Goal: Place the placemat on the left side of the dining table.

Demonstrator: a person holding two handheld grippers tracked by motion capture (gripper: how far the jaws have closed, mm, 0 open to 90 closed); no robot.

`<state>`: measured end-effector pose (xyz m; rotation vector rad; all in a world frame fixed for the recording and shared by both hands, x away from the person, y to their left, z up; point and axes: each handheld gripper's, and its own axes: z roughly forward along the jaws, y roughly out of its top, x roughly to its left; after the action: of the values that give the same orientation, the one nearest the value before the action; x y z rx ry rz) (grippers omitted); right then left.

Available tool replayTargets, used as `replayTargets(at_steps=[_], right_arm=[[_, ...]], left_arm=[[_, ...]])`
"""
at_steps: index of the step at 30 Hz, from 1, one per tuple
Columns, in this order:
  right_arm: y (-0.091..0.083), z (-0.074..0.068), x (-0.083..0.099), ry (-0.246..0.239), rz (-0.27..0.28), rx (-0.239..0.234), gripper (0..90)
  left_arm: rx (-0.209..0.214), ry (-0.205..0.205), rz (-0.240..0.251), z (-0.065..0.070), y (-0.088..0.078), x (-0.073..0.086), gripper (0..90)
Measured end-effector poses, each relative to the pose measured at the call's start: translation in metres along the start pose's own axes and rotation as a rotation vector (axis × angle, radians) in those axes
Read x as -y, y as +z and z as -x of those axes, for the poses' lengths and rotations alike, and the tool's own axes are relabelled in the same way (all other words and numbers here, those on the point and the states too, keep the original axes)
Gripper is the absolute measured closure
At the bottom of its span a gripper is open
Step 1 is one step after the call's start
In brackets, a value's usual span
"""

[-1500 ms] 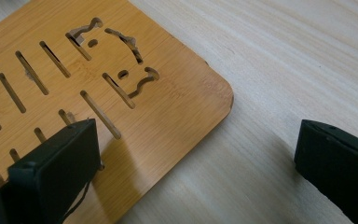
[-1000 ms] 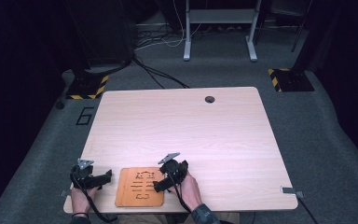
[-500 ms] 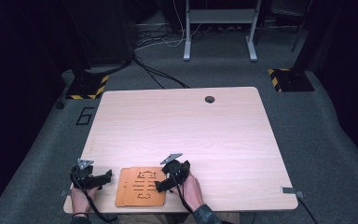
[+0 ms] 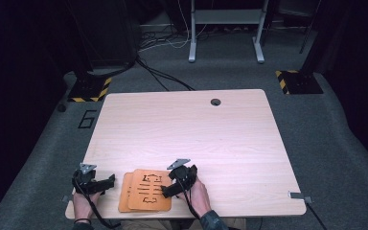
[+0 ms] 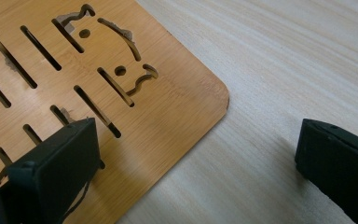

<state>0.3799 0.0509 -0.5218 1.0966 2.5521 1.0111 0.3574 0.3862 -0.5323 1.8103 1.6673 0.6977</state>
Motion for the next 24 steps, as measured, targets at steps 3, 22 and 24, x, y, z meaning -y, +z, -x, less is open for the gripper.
replayTargets(at_steps=[3,22,24], right_arm=[[0.000,0.000,0.002,0.005,0.014,0.000,0.0],[0.000,0.001,0.007,-0.004,0.054,0.003,0.0],[0.000,0.001,0.007,-0.005,0.056,0.003,0.0]], left_arm=[[-0.003,-0.006,-0.002,0.001,0.000,0.000,0.0],[0.077,0.031,-0.020,0.005,-0.017,-0.009,0.0],[0.089,0.039,-0.026,0.009,-0.021,-0.011,0.0]])
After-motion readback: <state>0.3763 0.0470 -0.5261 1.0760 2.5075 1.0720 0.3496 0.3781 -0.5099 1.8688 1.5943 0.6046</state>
